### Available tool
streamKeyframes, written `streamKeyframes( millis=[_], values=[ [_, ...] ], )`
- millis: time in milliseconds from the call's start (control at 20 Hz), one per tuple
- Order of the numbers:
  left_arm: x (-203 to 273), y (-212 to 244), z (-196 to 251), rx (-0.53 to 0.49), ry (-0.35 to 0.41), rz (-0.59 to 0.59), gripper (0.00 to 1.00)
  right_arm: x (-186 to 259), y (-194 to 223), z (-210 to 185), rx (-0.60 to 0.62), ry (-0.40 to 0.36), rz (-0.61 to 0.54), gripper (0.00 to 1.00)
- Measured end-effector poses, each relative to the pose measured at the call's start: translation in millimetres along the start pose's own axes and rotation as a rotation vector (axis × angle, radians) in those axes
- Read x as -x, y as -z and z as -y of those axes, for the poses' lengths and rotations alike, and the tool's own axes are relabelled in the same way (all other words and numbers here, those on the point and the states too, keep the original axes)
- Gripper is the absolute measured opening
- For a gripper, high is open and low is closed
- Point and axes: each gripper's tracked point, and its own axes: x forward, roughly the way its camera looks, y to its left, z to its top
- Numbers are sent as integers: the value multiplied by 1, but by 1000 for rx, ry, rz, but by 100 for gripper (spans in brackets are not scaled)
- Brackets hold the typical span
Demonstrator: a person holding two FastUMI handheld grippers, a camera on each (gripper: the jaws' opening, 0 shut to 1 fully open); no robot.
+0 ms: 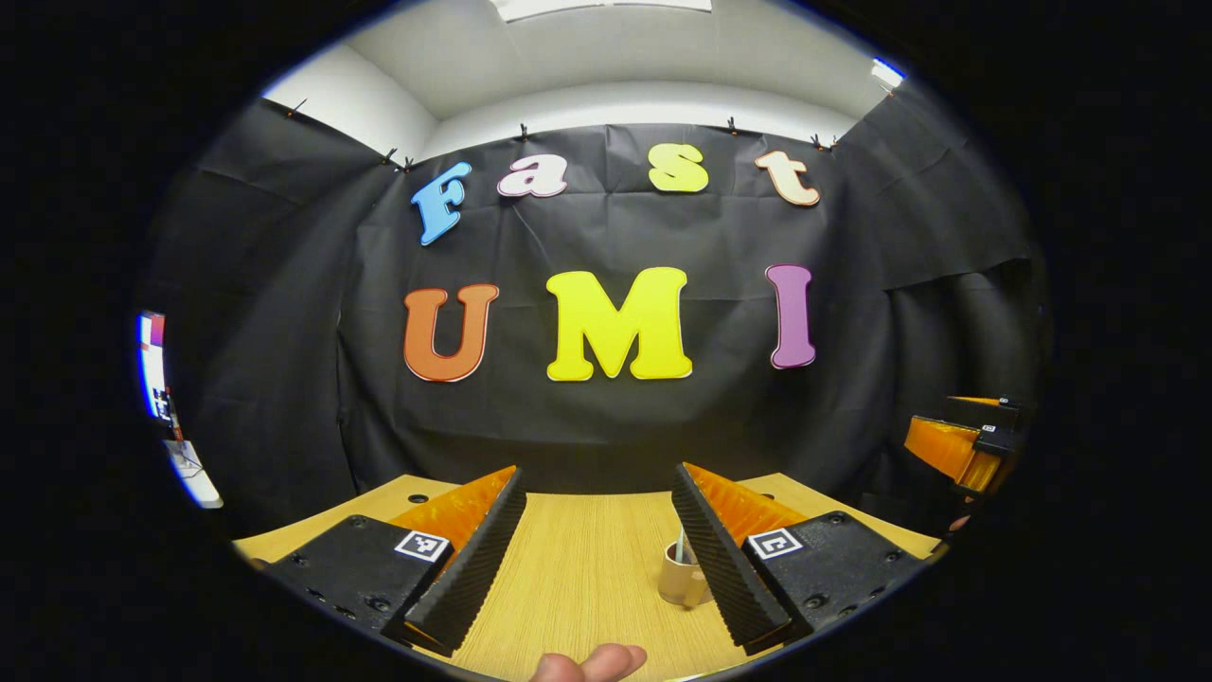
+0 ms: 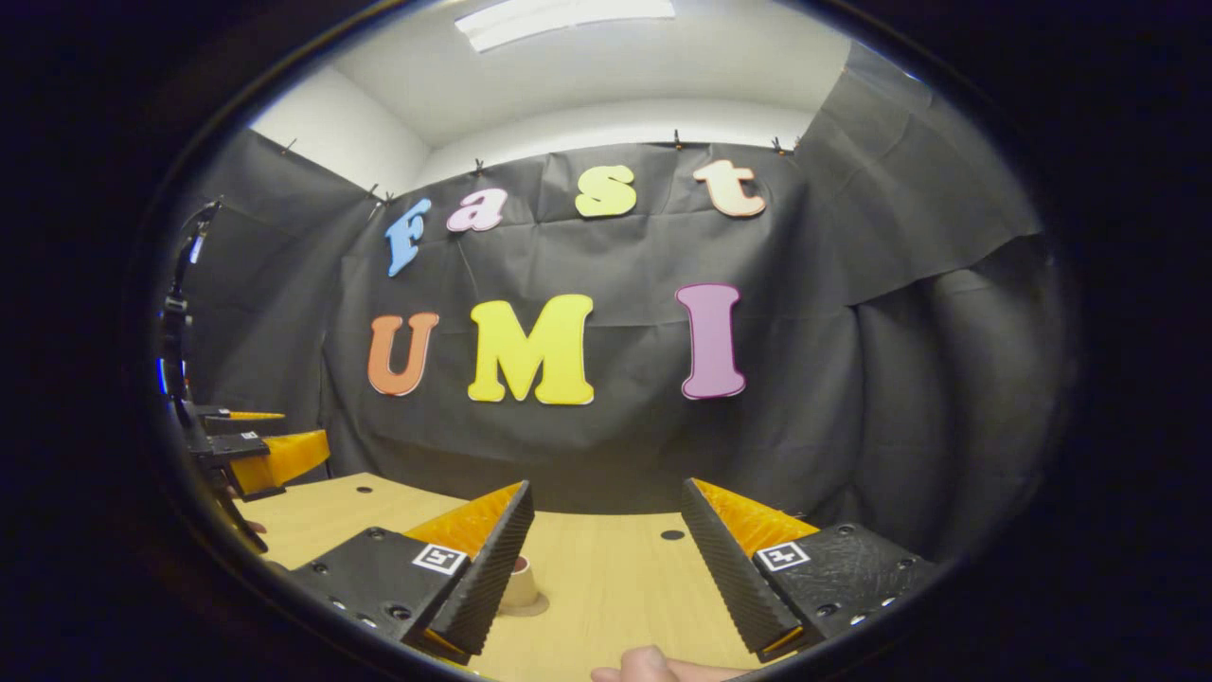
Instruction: Put the toothbrush and toothpaste on the desktop into the cup, then pick up the cup and place it on the coaster on the desktop.
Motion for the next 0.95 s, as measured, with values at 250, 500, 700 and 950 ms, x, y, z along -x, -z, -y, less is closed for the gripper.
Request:
streamKeyframes(
  millis=[250, 500, 700, 950],
  values=[
    [1, -2, 0, -4, -9, 14, 98, 2, 3, -5, 14, 0, -1, 95],
    [2, -5, -3, -29, -31, 28, 98, 1, 5, -7, 25, 5, -4, 95],
    [3, -3, -1, -25, -29, 23, 98, 1, 6, -7, 32, 7, -7, 95],
    [2, -2, 0, -34, -22, 23, 98, 3, 6, -9, 29, 2, -11, 95]
  ],
)
